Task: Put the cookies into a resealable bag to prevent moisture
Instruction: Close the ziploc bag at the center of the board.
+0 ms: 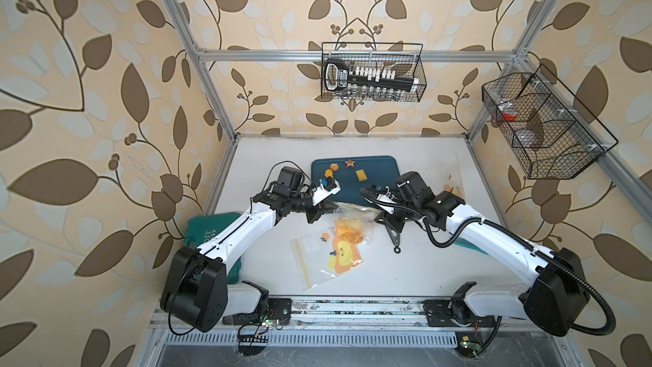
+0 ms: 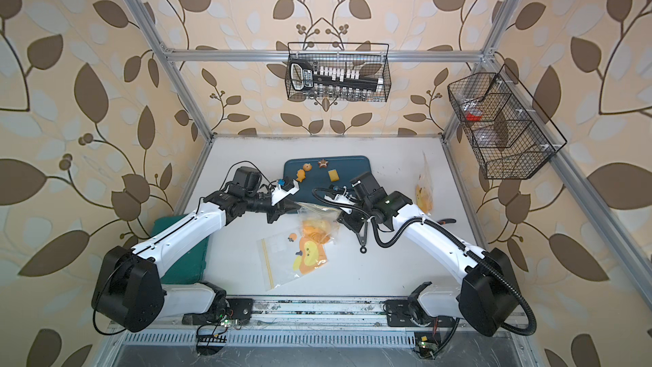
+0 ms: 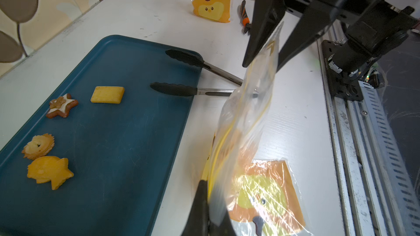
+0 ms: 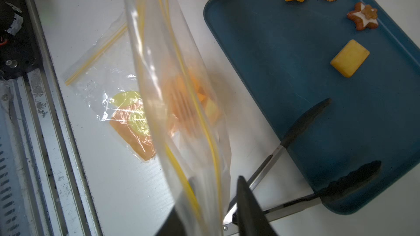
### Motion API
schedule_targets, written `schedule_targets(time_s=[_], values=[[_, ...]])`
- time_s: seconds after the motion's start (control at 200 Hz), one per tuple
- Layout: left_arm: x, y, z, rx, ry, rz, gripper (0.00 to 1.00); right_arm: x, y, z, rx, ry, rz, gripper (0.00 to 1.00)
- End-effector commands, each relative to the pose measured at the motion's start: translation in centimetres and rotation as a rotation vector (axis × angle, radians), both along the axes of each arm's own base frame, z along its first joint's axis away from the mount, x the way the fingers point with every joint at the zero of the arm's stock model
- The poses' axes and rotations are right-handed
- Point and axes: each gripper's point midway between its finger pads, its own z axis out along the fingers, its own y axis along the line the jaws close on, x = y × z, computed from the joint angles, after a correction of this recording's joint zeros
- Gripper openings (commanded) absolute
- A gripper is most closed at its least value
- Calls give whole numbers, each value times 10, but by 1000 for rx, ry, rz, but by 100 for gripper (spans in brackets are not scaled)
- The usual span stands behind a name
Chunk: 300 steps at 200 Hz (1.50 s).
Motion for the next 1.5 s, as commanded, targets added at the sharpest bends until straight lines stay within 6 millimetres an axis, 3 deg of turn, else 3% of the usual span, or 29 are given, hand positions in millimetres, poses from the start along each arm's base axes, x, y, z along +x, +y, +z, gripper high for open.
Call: schedule_targets(time_s=[0.0, 0.085, 0.13, 0.17, 0.26, 0.31, 0.365, 0.44, 0.485, 0.53, 0.63, 0.66, 0.685, 0.735, 0.815, 0.87, 0.925, 1.005, 1.055, 1.09, 1.185, 1.225, 1.25, 1.275, 1.31, 1.375, 1.435, 1.46, 1.495], values=[[2, -2, 18, -31, -41, -23, 0, 7, 8, 18, -1, -57, 8, 0], [0, -2, 19, -34, -44, -27, 0, 8, 10, 15, -33, -48, 22, 0], [0, -2, 18, -34, -44, -27, 0, 10, 10, 14, -52, -60, 19, 30], [0, -2, 19, -35, -43, -29, 0, 10, 12, 15, -62, -67, 25, 0], [-1, -2, 20, -36, -45, -30, 0, 8, 15, 16, -87, -52, 48, 0], [-1, -2, 19, -35, -43, -30, 0, 9, 17, 18, -98, -72, 52, 37], [-1, -2, 20, -36, -44, -30, 0, 9, 19, 20, -100, -78, 55, 0], [-2, -2, 20, -38, -45, -32, 0, 7, 22, 21, -101, -63, 80, 1], [-2, -1, 21, -39, -49, -32, 0, 7, 24, 21, -99, -63, 89, 32], [-3, -1, 20, -38, -47, -32, 0, 8, 26, 21, -95, -62, 92, 0], [-3, -1, 21, -39, -50, -32, 0, 4, 31, 22, -86, -32, 129, 0], [-3, -1, 21, -39, -49, -31, 0, 5, 32, 23, -86, -40, 126, 30], [-3, -1, 21, -40, -49, -33, 0, 7, 33, 24, -81, -49, 123, 37], [-4, -1, 22, -41, -51, -35, 0, 9, 35, 26, -72, -58, 121, 0], [-5, -1, 23, -45, -53, -38, 0, 8, 40, 29, -56, -48, 142, 0], [-7, -1, 24, -49, -55, -44, 0, 12, 42, 31, -48, -62, 137, 42], [-9, -2, 25, -54, -56, -50, 0, 14, 45, 33, -34, -71, 140, 0], [-10, -2, 27, -58, -58, -56, 0, 13, 50, 34, -11, -73, 160, 0], [-11, -2, 27, -59, -54, -58, 0, 15, 52, 35, 2, -86, 163, 31], [-11, -2, 27, -60, -54, -61, 0, 13, 55, 36, 18, -84, 173, 0], [-12, -3, 28, -64, -54, -67, 0, 9, 62, 39, 47, -67, 218, 0], [-13, -3, 28, -64, -55, -68, 0, 11, 63, 39, 52, -78, 212, 39], [-13, -3, 28, -63, -56, -68, 0, 13, 65, 40, 60, -89, 212, 46], [-13, -3, 28, -63, -54, -68, 0, 13, 65, 40, 67, -95, 211, 40], [-13, -3, 28, -65, -57, -70, 0, 13, 67, 41, 75, -95, 213, 0], [-15, -3, 30, -70, -57, -78, 0, 13, 69, 41, 80, -93, 226, 0], [-16, -4, 30, -72, -56, -84, 0, 16, 70, 42, 84, -109, 219, 41], [-17, -4, 30, -72, -55, -87, 0, 17, 71, 43, 89, -114, 216, 33], [-17, -4, 30, -73, -55, -91, 0, 17, 72, 44, 95, -115, 218, 0]])
